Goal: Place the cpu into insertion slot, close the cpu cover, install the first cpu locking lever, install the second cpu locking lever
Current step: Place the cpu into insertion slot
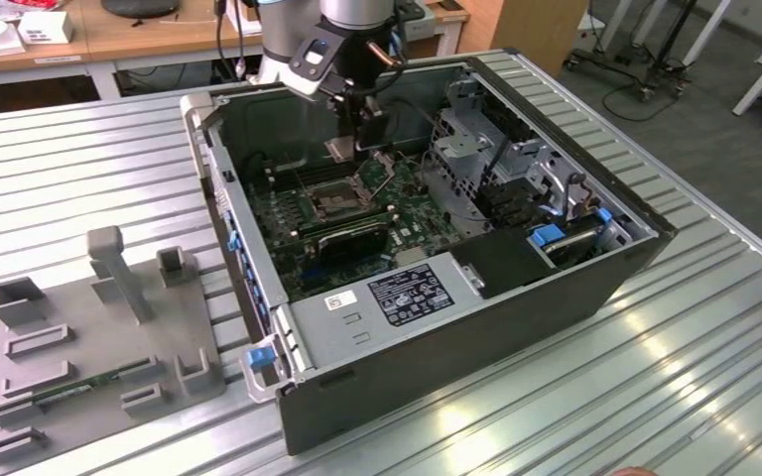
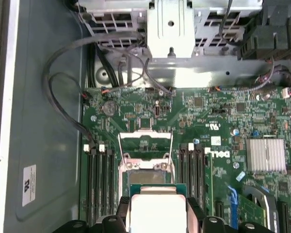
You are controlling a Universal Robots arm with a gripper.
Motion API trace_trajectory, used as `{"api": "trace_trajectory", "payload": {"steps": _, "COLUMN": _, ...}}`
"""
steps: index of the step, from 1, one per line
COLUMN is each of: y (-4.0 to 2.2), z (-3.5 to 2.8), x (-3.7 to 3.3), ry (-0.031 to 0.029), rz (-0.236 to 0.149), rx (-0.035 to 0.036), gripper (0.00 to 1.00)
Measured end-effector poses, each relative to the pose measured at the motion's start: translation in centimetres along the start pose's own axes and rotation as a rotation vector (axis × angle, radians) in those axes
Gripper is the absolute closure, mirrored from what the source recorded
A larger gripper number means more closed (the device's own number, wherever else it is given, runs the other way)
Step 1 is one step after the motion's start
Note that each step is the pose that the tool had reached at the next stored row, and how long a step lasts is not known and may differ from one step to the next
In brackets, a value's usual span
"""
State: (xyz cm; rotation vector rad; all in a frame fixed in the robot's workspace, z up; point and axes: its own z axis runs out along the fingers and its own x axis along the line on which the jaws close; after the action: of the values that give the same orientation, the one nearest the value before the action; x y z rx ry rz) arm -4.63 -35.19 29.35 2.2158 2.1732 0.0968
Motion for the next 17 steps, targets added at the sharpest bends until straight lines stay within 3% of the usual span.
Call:
{"api": "trace_trajectory", "payload": {"steps": 1, "y": 0.00, "z": 0.00, "x": 0.00, "ry": -0.0002, "rz": 0.000, "rx": 0.0093, "gripper": 0.46}}
{"api": "trace_trajectory", "payload": {"steps": 2, "y": 0.00, "z": 0.00, "x": 0.00, "ry": -0.0003, "rz": 0.000, "rx": 0.0129, "gripper": 0.46}}
{"api": "trace_trajectory", "payload": {"steps": 7, "y": 0.00, "z": 0.00, "x": 0.00, "ry": -0.0004, "rz": 0.001, "rx": 0.0218, "gripper": 0.46}}
{"api": "trace_trajectory", "payload": {"steps": 17, "y": -0.07, "z": 0.98, "x": -0.01, "ry": 0.0001, "rz": 0.001, "rx": 0.0219, "gripper": 0.46}}
